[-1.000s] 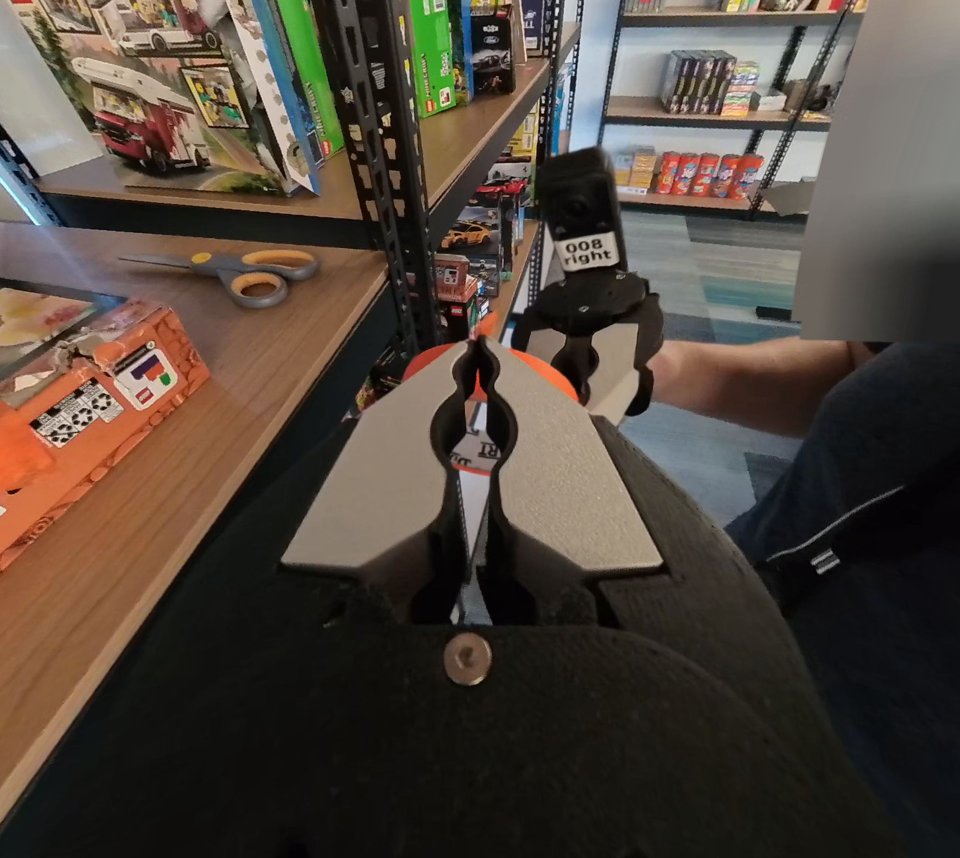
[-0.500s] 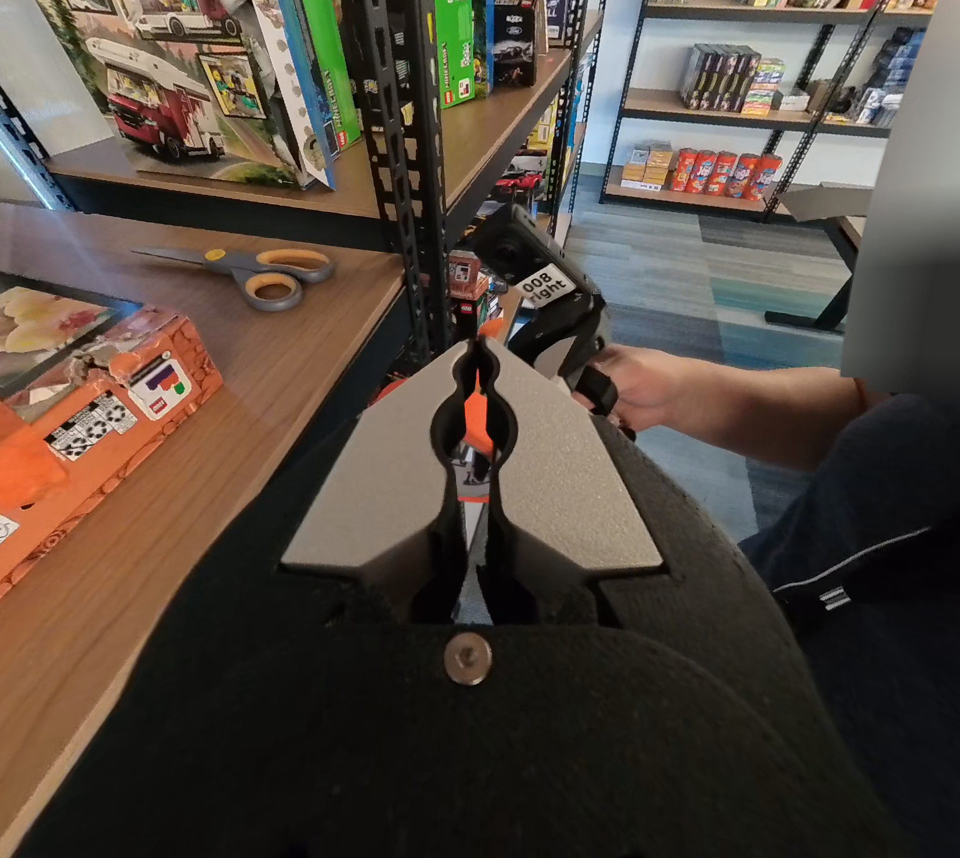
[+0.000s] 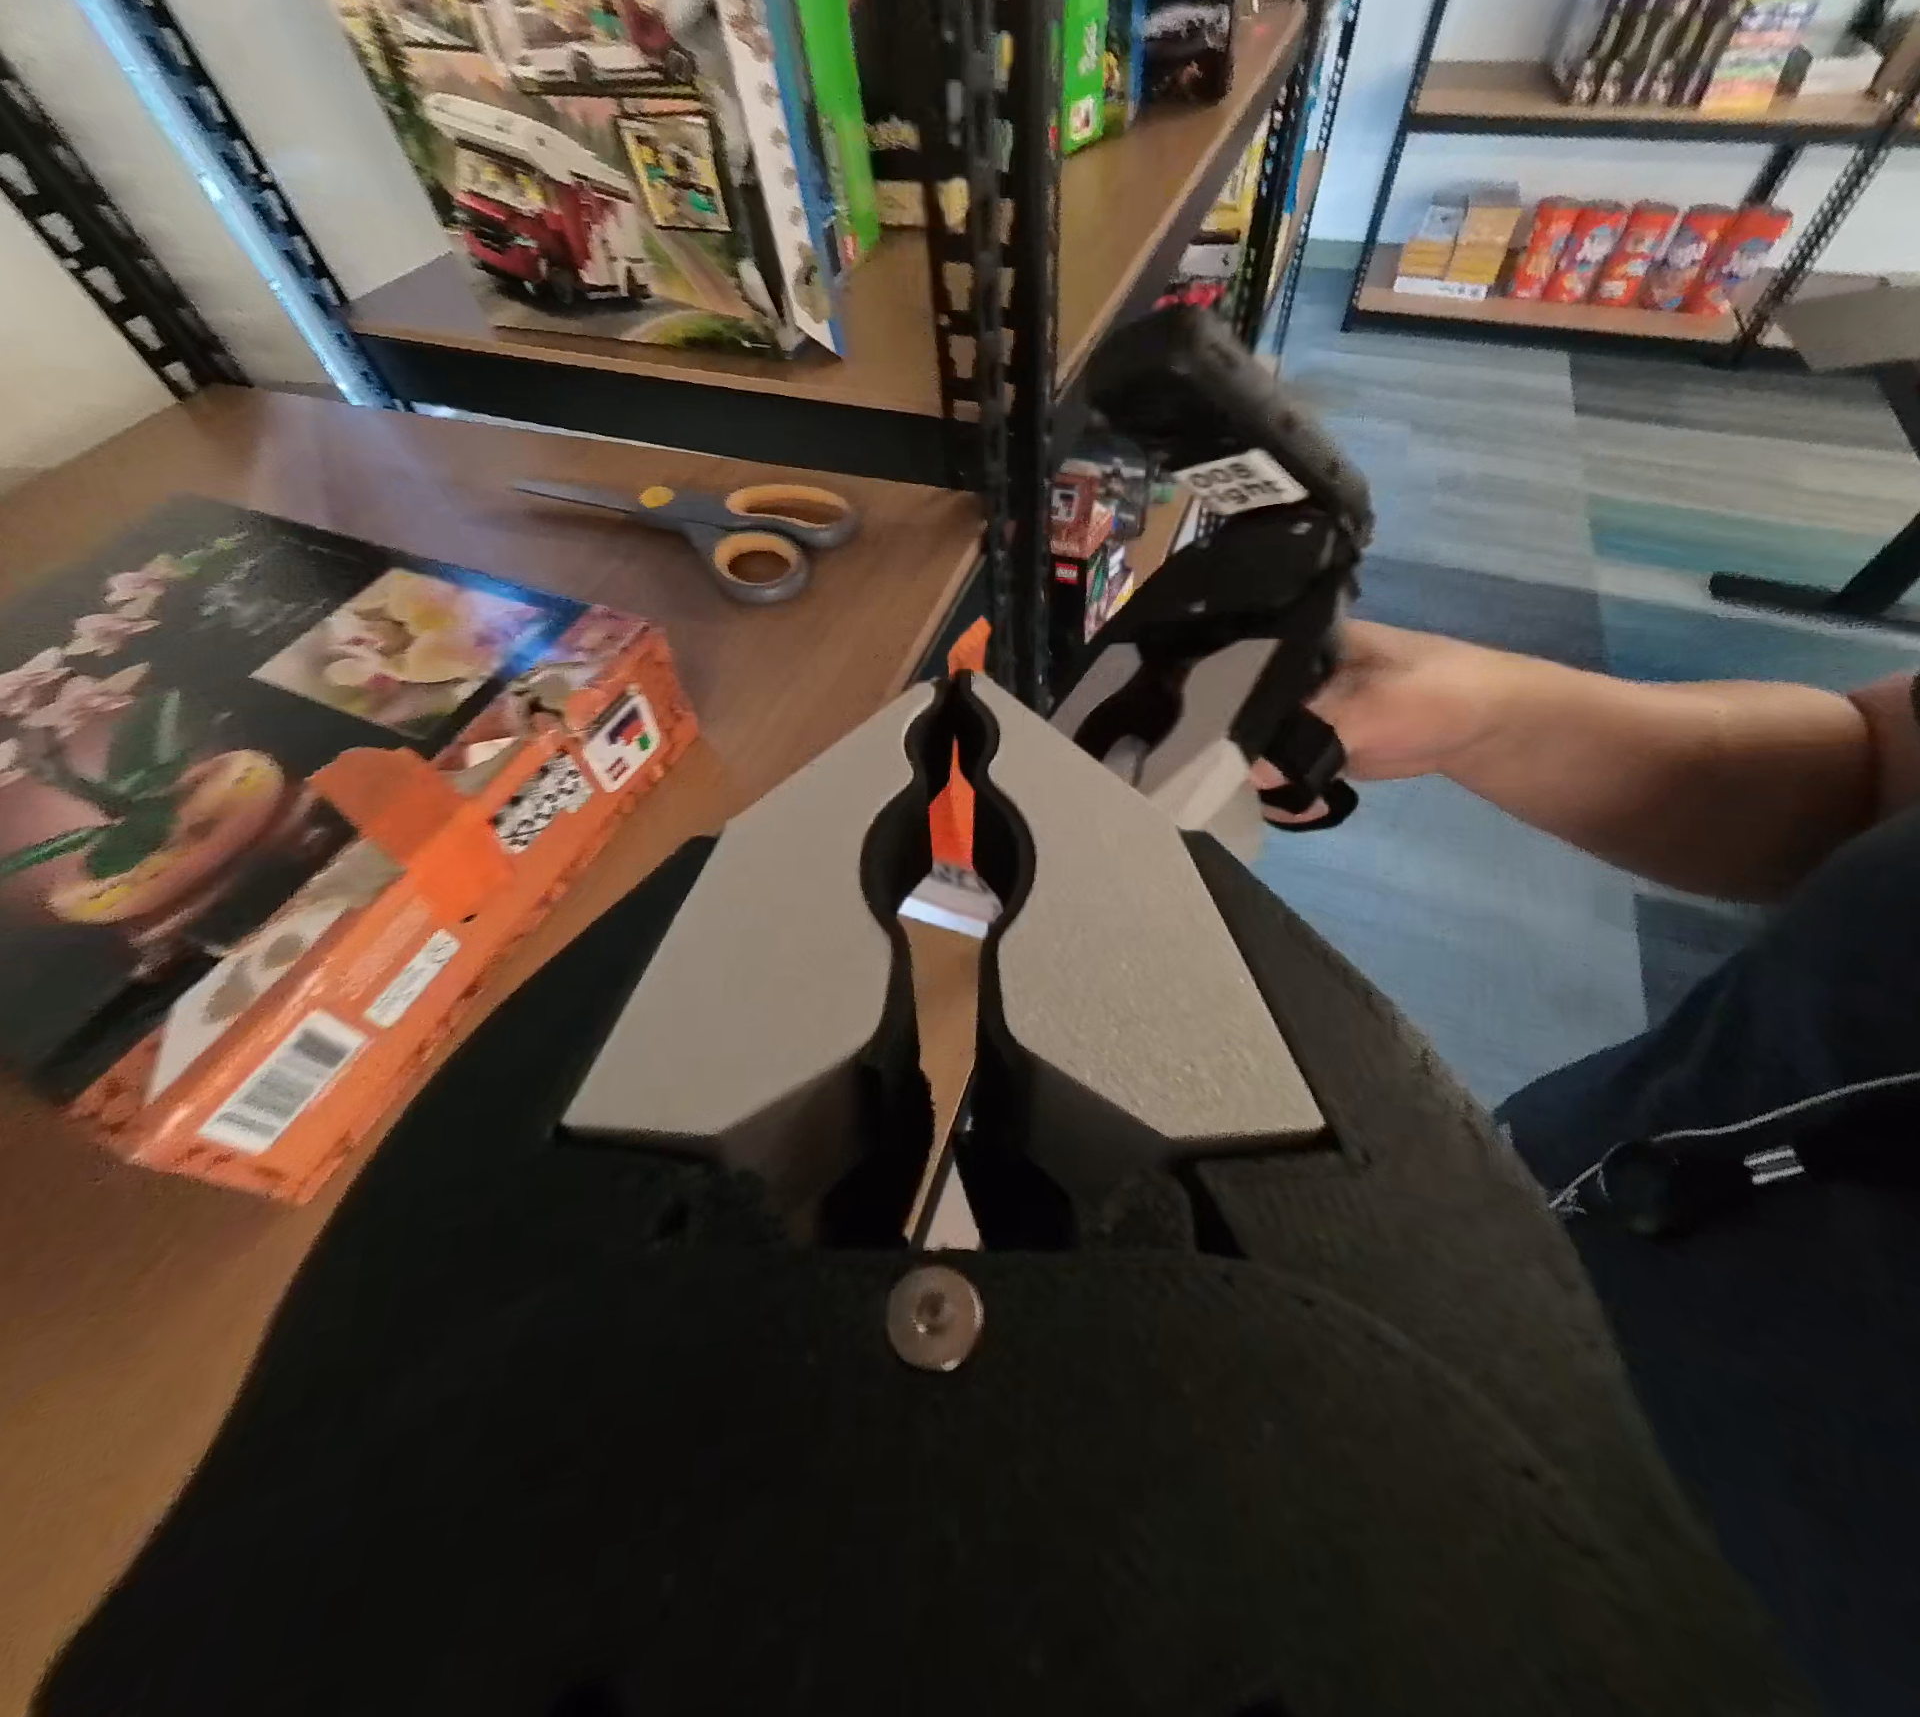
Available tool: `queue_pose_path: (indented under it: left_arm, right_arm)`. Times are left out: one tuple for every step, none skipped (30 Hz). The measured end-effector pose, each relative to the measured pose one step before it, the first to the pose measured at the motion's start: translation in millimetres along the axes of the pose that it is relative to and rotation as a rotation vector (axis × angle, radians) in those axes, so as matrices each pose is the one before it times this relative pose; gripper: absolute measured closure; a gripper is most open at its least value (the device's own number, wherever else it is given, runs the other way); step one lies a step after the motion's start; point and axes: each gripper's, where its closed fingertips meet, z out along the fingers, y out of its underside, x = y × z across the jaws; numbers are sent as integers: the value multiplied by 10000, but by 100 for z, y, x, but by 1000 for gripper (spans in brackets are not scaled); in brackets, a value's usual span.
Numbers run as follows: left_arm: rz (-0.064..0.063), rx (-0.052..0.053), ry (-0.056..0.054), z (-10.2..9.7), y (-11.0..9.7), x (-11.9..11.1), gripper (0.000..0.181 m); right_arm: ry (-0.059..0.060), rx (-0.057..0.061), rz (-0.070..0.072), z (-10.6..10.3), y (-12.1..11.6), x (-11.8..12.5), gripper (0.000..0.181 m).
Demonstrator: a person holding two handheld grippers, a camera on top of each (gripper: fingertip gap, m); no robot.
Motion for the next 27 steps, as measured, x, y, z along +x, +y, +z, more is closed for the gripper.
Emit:
queue_pose_path:
  left_arm:
    - [-153,62,-83,-634,-350,-672,181]
    - [-94,26,-53,-595,-296,-541,181]
    - [-69,-78,-21,-547,-176,-431,181]
    - [-12,-188,-71,-494,-45,-444,181]
    - [105,-271,-131,-456,97,-442,181]
    - [194,-313,-125,-420,151,-357,181]
    - [220,-289,-105,-415,121,-285,181]
    - [210,-266,-77,-452,71,-237,181]
    - [216,-222,-68,-467,33,-225,181]
    - [220,-212,-92,-475,45,-291,181]
    - [204,-184,-81,-462,56,-312,181]
    - [173,-127,-19,-422,23,-280,181]
    - [144,-85,21,-361,10,-245,181]
    - [147,-61,47,-293,41,-235,181]
    - [151,-16,66,-206,12,-222,181]
    - [131,31,92,-159,-38,-206,181]
    - [106,39,136,-121,-39,-177,181]
    - [97,39,155,-92,-26,-165,181]
    - [110,76,160,-95,-58,-176,181]
    - [92,124,183,-146,-99,-139,181]
    - [54,153,226,-210,-117,-98,181]
    - [41,162,257,-273,-91,-27,181]
    - [46,152,236,-312,-17,-30,181]
    - [52,149,183,-351,37,-68,181]
    - [52,138,179,-398,76,-71,181]
    - [36,94,186,-413,138,-68,181]
    - [34,56,169,-424,216,-105,181]
  right_arm:
    - [401,-110,-702,-312,-363,17,135]
    - [365,-87,-726,-440,-481,-50,130]
    - [365,-66,-671,-606,-593,-18,127]
    - [415,-30,-591,-737,-755,191,125]
    - [550,-14,-476,-780,-869,596,126]
    - [829,-101,-354,-660,-859,1281,127]
    - [991,-304,-295,-413,-645,1784,131]
    - [1152,-644,-203,-28,-181,2260,131]
    - [1234,-997,-127,347,347,2507,132]
    - [1097,-1109,-90,713,522,2282,132]
    - [784,-966,-47,957,261,1677,133]
    - [510,-797,50,939,56,960,133]
    - [250,-522,-44,939,-271,384,134]
    - [293,-457,-55,935,-354,464,134]
    - [446,-445,-24,904,-330,819,138]
    - [373,-372,125,900,-417,881,140]
    - [-10,-466,365,797,-270,331,142]
    - [-399,-409,284,703,-354,-313,146]
    - [-103,-532,250,613,-186,145,146]
    - [224,-545,97,411,-38,595,149]
    - [188,-365,-27,309,-151,554,151]
    - [87,-375,71,280,-49,450,151]
    - [-5,-323,127,262,33,398,148]
    - [-161,-284,199,282,85,291,145]
    - [-377,-307,371,313,162,118,145]
    - [-424,-335,500,320,210,134,145]
    - [-175,-368,440,271,296,427,145]
